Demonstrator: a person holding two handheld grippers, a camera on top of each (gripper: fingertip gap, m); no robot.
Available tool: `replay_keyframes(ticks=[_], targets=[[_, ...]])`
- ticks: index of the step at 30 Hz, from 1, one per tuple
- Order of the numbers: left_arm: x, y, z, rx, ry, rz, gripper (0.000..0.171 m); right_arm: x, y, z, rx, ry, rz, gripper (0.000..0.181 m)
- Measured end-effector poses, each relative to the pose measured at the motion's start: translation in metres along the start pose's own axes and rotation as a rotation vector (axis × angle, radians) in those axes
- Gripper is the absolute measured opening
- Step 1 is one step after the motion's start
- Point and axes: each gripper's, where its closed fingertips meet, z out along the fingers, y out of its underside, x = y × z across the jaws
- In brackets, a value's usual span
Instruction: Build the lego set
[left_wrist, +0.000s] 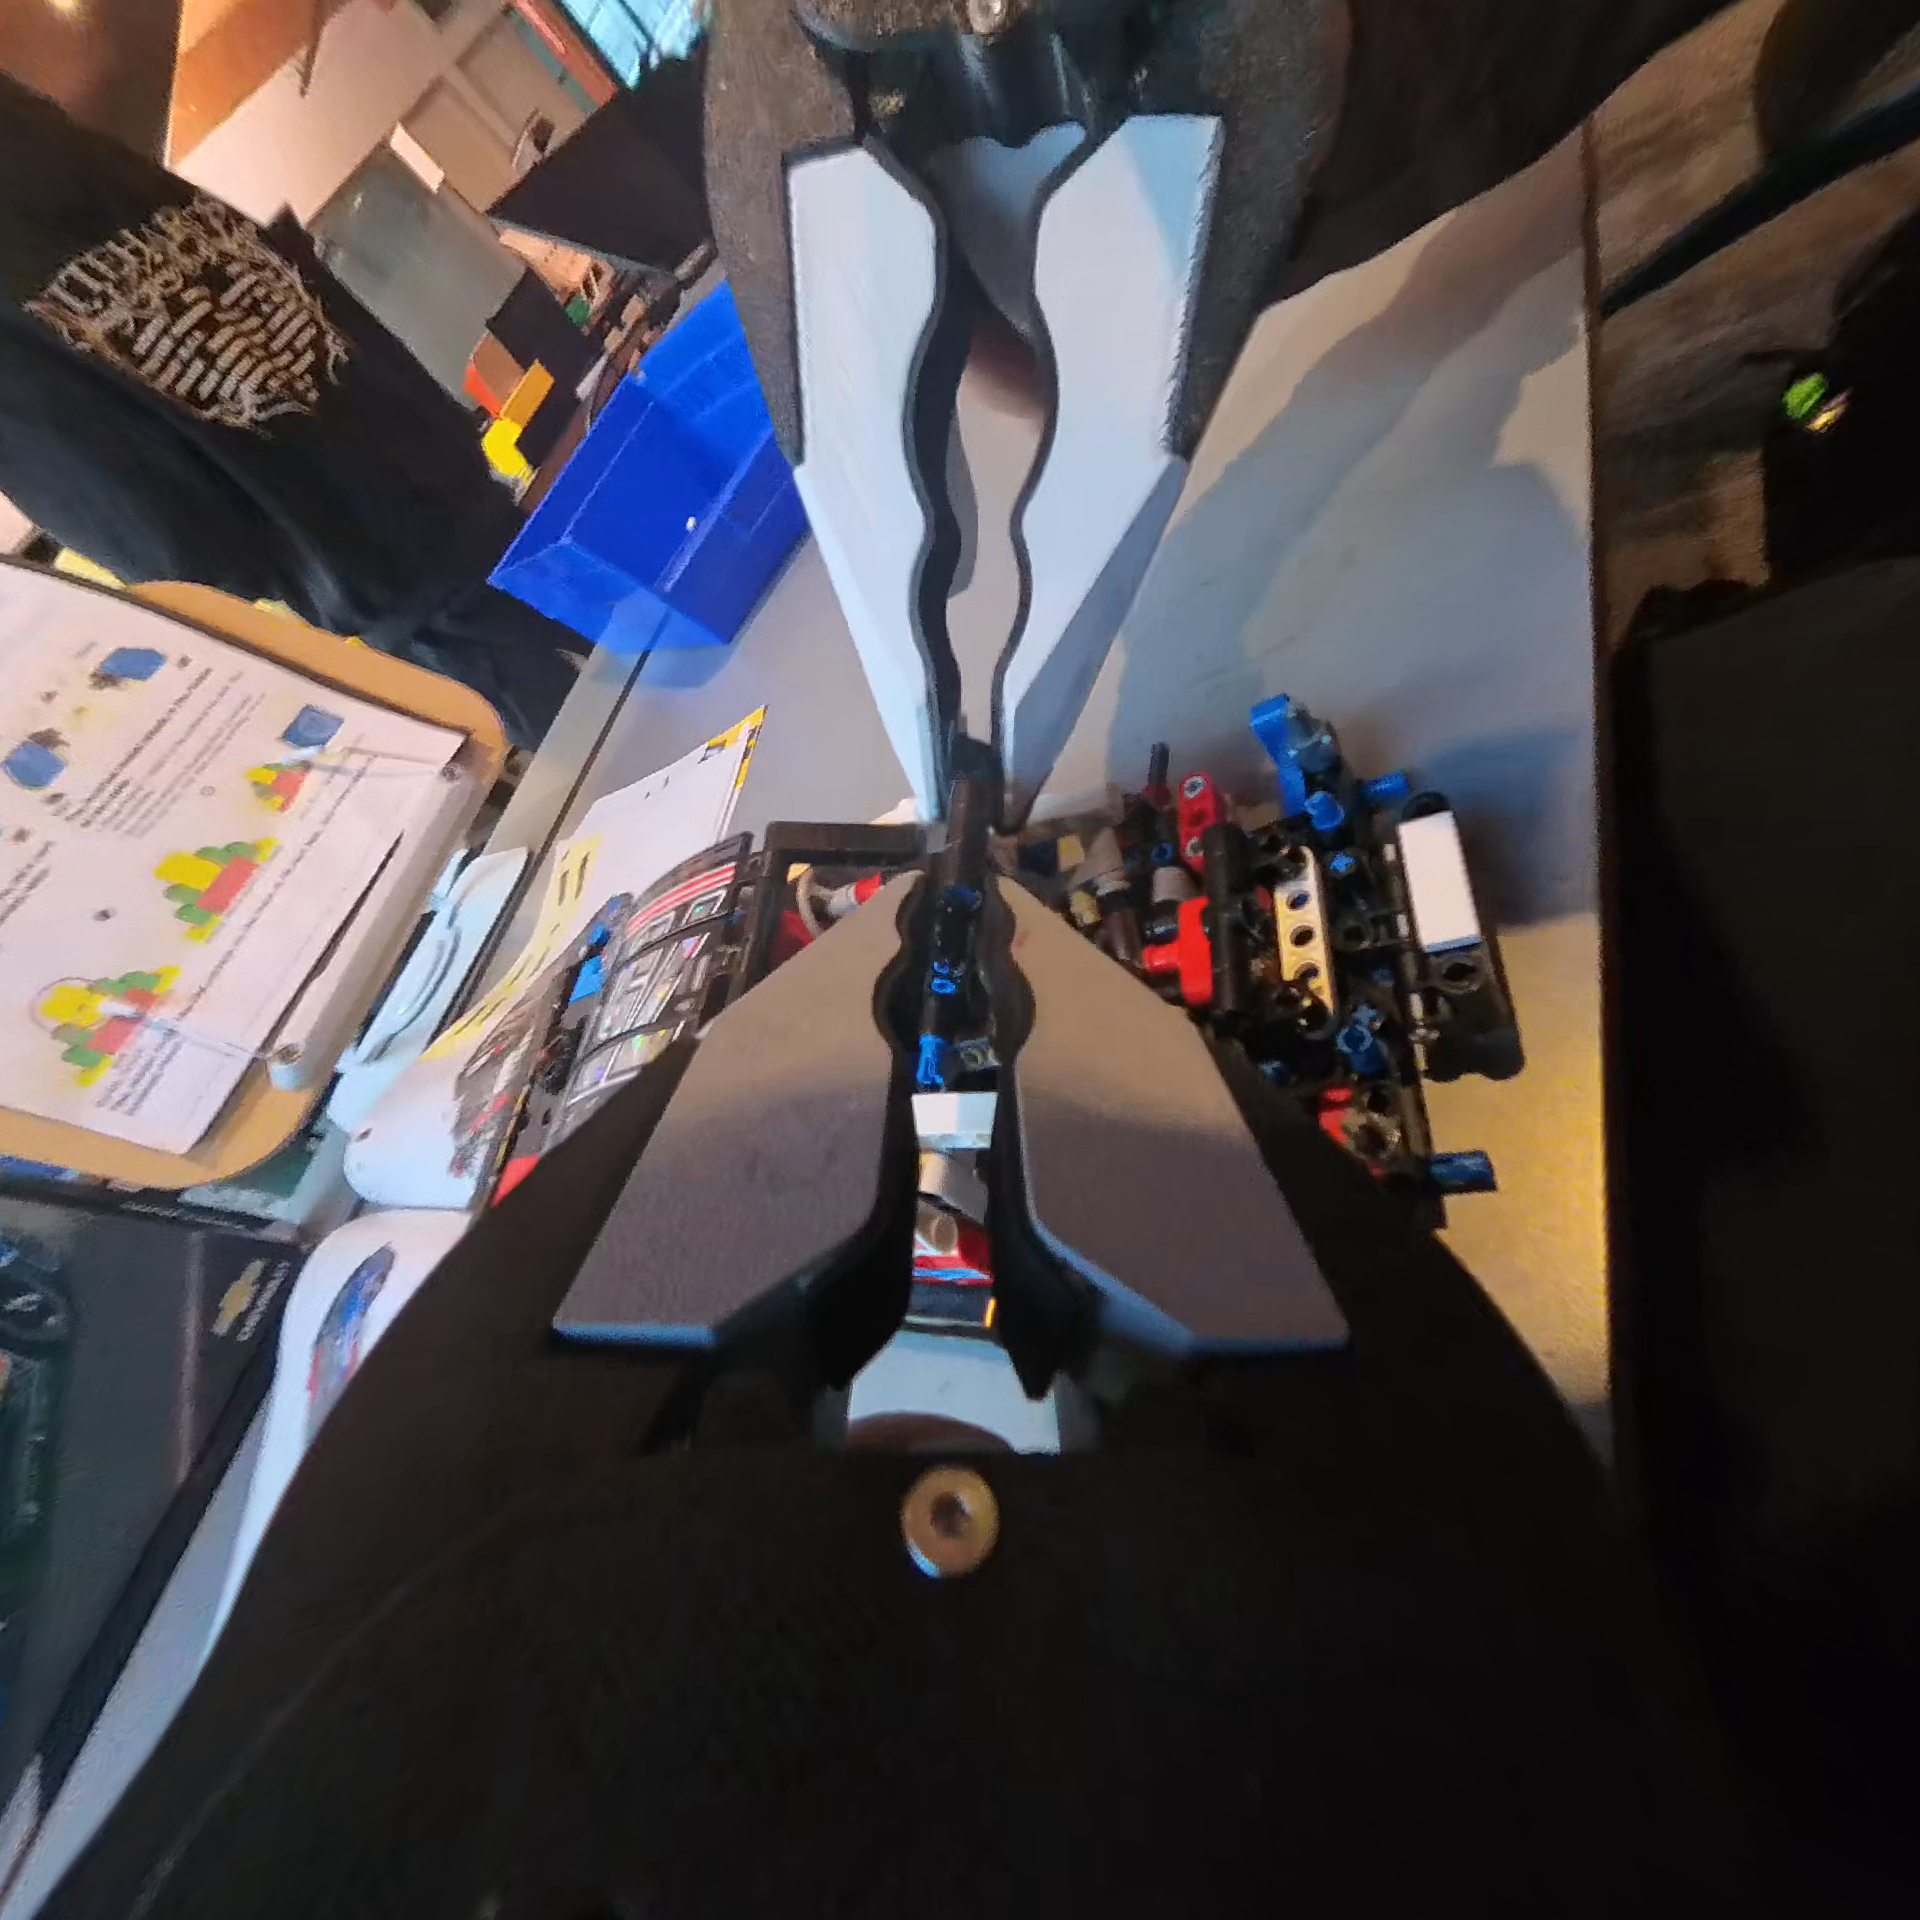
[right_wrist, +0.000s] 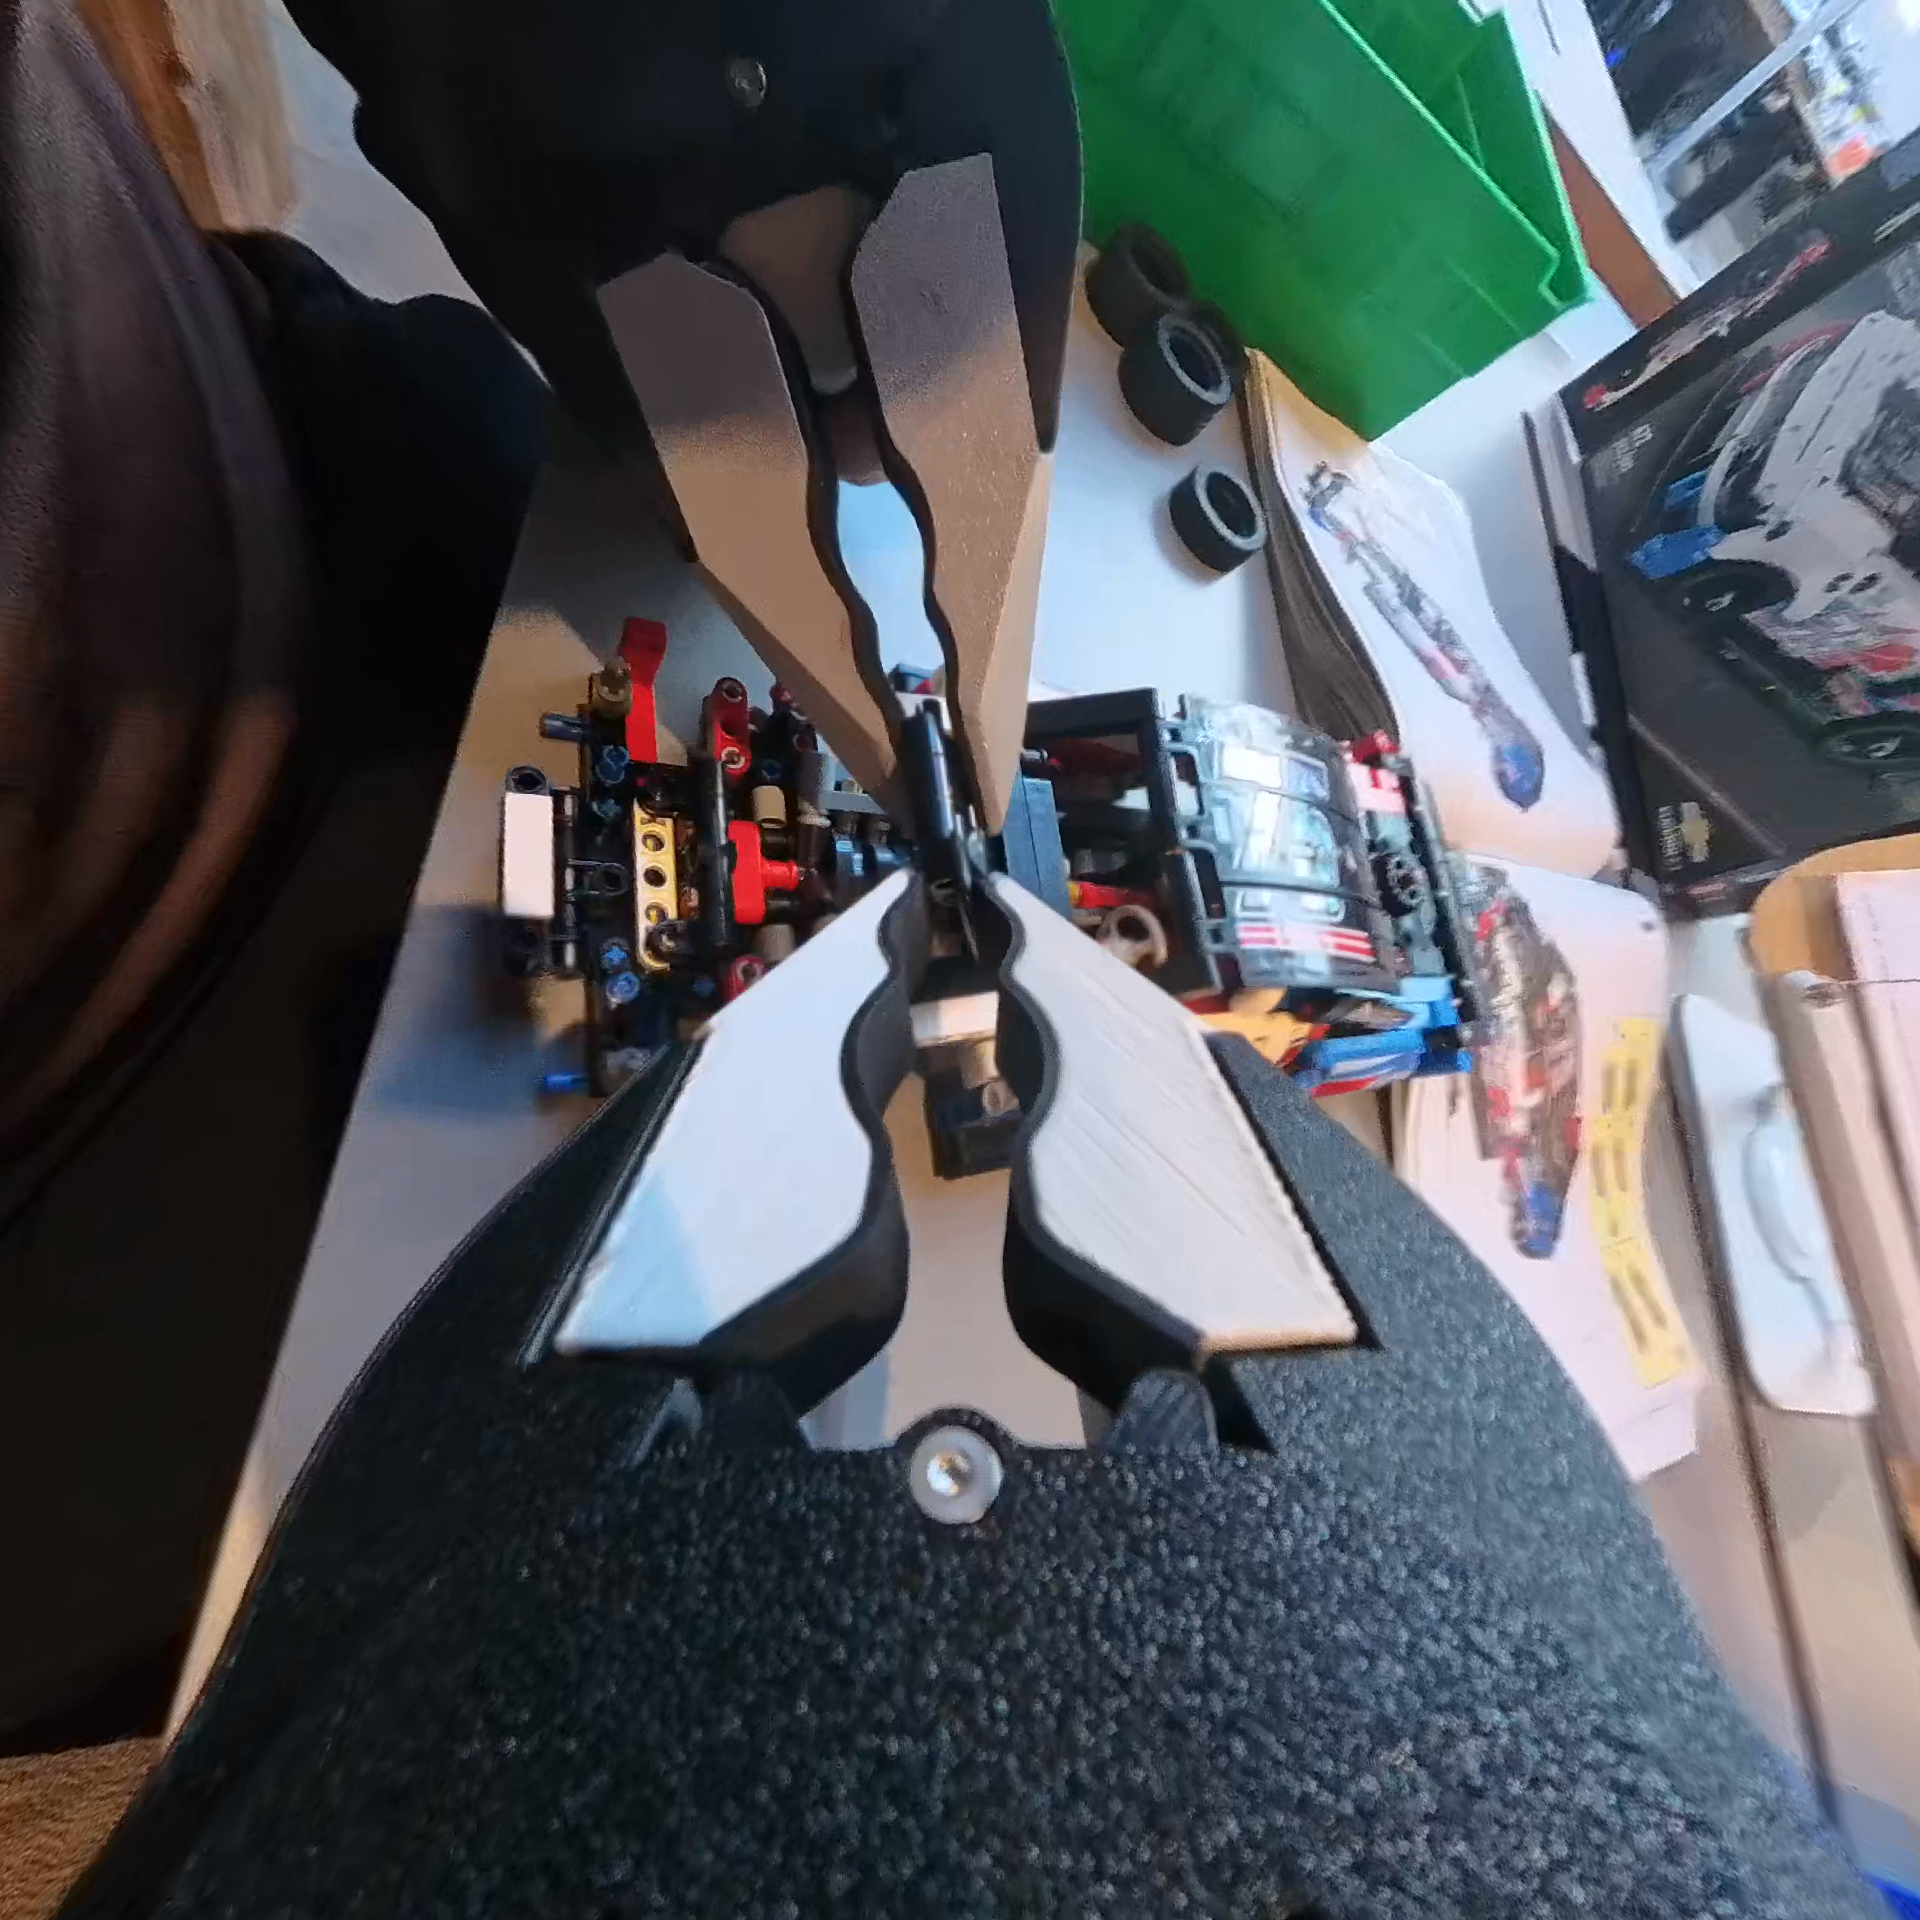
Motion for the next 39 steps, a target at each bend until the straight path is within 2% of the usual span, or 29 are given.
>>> replay_keyframes(ticks=[3,8,11,13,17,21,24,29,31,33,36,39], targets=[[-0.001,0.000,0.000,-0.005,-0.021,0.047,0.005,0.001,-0.001,0.001,-0.017,-0.006,-0.038,0.007],[-0.005,0.002,0.001,0.020,-0.018,0.025,0.005,0.004,0.000,0.002,0.030,-0.016,0.055,0.011],[-0.003,0.002,0.000,0.036,-0.009,0.041,0.005,0.004,0.005,-0.001,0.032,-0.037,0.104,0.022],[0.001,0.003,-0.001,0.042,0.009,0.044,0.012,0.007,0.009,-0.005,0.049,-0.049,0.156,0.028],[0.005,0.007,-0.002,0.024,0.025,0.041,0.024,0.004,0.018,-0.005,0.068,-0.110,0.285,0.024],[0.003,0.008,-0.003,0.013,0.033,0.015,0.018,0.005,0.025,-0.001,0.034,-0.087,0.256,0.002],[0.001,0.008,-0.002,0.006,0.039,0.015,0.010,0.007,0.023,0.004,0.020,-0.084,0.232,0.008],[0.008,0.012,-0.001,-0.027,0.079,0.143,0.013,0.004,0.023,0.007,-0.004,-0.095,0.161,0.012],[0.016,0.012,-0.003,-0.031,0.174,0.070,0.024,0.000,0.027,0.005,-0.031,-0.120,0.176,0.009],[0.021,0.011,-0.009,-0.048,0.273,-0.048,0.026,0.004,0.029,0.000,-0.025,-0.115,0.226,0.009],[0.022,0.000,-0.018,-0.014,0.393,-0.267,0.032,0.007,0.017,-0.010,0.076,-0.150,0.391,0.019],[0.017,0.000,-0.019,0.003,0.393,-0.375,0.034,0.004,0.001,-0.011,0.178,-0.187,0.496,0.022]])
